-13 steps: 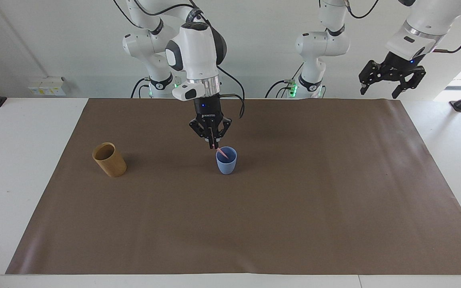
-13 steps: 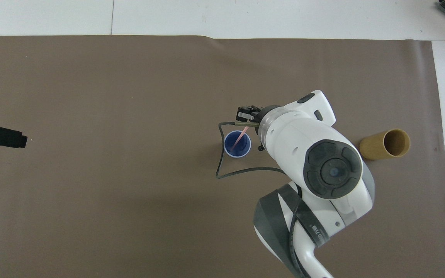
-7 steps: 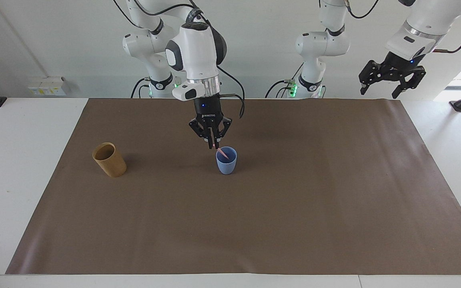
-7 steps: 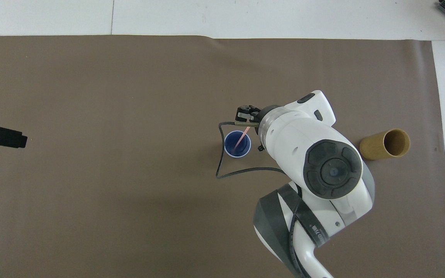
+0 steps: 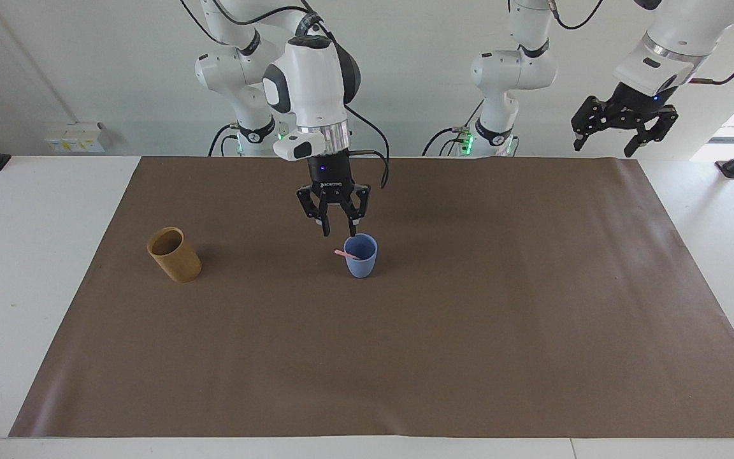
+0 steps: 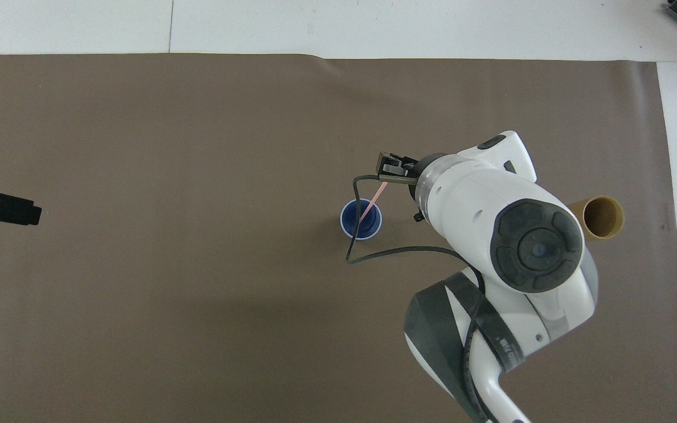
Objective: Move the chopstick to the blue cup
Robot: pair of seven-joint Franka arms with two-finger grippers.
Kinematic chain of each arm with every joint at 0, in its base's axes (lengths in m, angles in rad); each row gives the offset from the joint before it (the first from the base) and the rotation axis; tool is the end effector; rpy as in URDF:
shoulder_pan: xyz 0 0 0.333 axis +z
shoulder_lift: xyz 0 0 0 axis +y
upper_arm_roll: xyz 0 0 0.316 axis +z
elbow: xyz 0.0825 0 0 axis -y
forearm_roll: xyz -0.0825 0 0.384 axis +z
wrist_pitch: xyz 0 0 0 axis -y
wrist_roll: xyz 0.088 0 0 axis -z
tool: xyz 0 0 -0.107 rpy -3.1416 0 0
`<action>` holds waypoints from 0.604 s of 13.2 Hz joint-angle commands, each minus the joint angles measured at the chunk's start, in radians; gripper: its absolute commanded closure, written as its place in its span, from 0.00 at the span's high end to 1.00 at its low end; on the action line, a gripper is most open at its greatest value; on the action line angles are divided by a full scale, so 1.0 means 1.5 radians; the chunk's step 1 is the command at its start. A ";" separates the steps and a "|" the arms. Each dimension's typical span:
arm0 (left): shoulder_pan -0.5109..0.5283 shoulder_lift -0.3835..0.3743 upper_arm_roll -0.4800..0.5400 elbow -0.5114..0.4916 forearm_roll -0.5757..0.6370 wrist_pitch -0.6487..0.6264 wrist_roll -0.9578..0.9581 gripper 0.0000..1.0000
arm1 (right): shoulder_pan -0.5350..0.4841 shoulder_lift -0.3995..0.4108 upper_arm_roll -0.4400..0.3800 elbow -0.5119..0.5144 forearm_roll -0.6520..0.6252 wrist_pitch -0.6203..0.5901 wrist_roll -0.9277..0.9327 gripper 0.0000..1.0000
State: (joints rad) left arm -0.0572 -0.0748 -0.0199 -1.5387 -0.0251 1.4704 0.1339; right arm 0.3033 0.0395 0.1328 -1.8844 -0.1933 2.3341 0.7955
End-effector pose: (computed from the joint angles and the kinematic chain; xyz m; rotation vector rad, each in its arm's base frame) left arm 0.5186 -0.0434 0.6709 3.1005 -0.3323 0.0111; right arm 0.5521 0.2526 0.5276 -2.9434 0.3786 -0.6432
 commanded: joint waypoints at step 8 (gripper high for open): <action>0.011 -0.019 -0.004 -0.020 -0.005 0.004 0.002 1.00 | -0.194 -0.113 -0.003 0.055 0.123 -0.295 -0.310 1.00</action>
State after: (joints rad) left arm -0.0572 -0.0748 -0.0199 -1.5387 -0.0251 1.4704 0.1339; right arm 0.0522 -0.1325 0.1217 -1.8552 -0.0387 1.9824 0.4255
